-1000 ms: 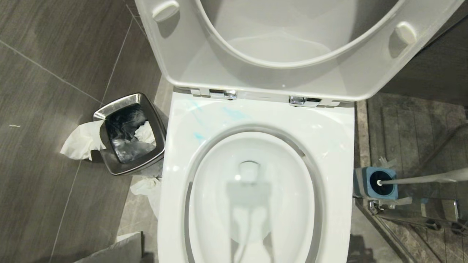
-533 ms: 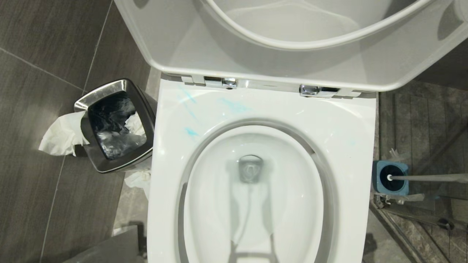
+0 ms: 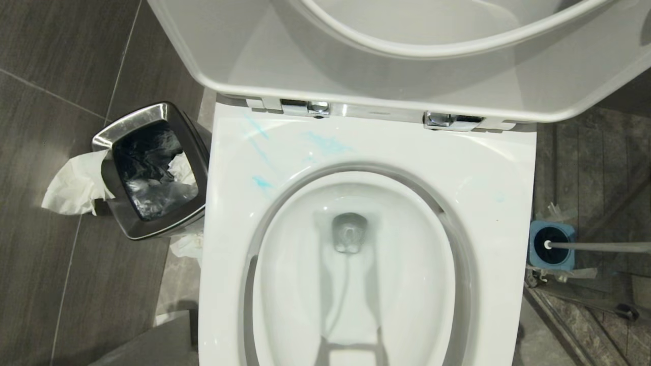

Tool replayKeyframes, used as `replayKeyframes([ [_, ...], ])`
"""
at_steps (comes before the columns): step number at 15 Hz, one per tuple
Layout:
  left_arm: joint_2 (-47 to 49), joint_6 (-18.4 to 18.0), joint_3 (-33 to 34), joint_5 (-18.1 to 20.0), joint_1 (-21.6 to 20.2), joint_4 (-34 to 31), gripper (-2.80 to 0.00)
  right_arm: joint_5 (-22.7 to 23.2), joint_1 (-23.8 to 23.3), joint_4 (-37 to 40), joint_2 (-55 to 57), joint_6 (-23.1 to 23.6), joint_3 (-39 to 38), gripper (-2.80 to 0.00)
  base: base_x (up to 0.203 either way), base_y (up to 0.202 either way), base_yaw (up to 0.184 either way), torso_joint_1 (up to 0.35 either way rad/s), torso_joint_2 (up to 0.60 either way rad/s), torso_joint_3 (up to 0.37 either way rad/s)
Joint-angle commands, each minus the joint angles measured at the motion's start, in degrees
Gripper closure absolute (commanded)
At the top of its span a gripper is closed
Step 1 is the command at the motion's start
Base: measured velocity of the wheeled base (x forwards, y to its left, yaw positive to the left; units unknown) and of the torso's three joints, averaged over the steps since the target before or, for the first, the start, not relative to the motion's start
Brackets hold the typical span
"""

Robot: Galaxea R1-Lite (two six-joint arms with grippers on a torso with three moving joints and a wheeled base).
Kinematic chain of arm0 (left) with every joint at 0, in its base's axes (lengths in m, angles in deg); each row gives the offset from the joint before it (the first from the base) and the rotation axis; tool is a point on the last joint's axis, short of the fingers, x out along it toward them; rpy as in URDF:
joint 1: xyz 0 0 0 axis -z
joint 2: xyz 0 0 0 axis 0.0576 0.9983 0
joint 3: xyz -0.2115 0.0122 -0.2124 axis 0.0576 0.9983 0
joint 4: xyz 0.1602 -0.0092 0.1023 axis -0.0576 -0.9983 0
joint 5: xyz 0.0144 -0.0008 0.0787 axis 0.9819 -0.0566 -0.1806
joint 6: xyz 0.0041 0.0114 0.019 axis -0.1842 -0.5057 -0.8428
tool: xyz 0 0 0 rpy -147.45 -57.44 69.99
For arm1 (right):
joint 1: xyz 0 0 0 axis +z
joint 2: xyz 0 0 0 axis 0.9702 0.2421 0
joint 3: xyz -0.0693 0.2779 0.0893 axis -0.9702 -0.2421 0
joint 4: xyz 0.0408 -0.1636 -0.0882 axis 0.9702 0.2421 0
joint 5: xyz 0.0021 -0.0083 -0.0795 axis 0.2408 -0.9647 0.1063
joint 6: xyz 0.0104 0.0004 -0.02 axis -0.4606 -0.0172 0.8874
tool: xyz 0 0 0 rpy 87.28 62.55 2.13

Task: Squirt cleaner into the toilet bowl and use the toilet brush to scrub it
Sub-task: Pour in the cleaning agent

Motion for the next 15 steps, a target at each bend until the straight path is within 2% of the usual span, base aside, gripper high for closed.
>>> replayKeyframes([
  [1,0.0,-0.1,0.1,0.0,0.0,0.0,0.0,0.0,0.0,0.0,0.0,0.0,0.0,0.0,0.0,0.0,0.0,0.005,0.0,-0.157],
  [6,0.0,0.3,0.1,0.0,0.0,-0.2,0.0,-0.2,0.1,0.9,0.1,-0.1,0.5,0.0,0.0,0.0,0.0,-0.006,0.0,-0.083],
  [9,0.0,0.3,0.1,0.0,0.1,-0.1,0.0,0.1,0.0,8.1,0.0,-0.3,3.3,0.0,0.0,0.0,0.0,0.0,0.0,0.0],
  [15,0.1,-1.6,0.1,0.4,0.0,-0.4,0.0,0.2,0.0,8.1,0.0,-0.3,3.3,0.0,0.0,0.0,0.0,0.0,0.0,0.0],
])
